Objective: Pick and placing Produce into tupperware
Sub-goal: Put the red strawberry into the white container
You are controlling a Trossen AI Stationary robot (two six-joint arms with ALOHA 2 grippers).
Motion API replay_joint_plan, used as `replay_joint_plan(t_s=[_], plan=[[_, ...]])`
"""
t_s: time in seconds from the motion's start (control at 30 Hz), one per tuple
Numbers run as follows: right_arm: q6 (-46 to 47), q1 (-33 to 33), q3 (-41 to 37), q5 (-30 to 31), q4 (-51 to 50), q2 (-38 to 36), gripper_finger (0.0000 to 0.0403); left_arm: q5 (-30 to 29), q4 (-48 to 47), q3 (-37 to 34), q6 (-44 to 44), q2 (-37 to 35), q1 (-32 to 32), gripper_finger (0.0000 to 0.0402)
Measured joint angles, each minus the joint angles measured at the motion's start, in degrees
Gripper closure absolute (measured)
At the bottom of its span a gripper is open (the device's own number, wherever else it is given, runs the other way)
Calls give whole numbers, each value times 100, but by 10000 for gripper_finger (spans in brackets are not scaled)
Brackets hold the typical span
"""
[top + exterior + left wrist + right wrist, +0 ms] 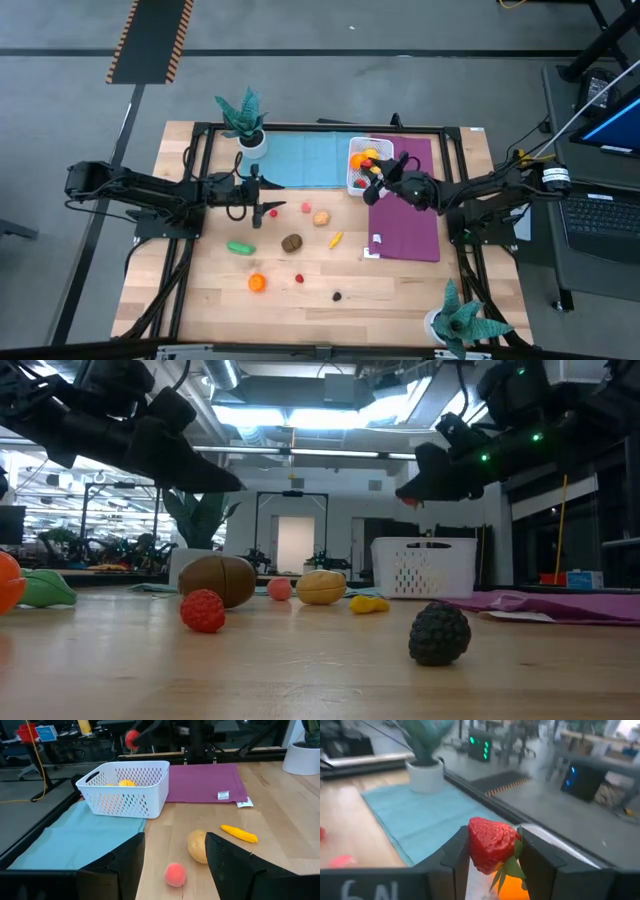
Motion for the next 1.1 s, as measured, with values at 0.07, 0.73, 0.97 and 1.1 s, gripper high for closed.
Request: replay_joint_plan(t_s=[0.07,0.73,0.97,1.1], plan=[[213,-197,0,-186,-283,0,263,0,0,0,0,0,0,202],[578,-1024,1848,-1628,-4988,0,263,0,-31,2,39,0,0,202],[567,-1277,2871,-2373,-6896,0,263,0,-35,2,41,0,0,202],[501,-1295,2951,-2375,-7030,0,263,0,-35,2,42,0,-2,201]])
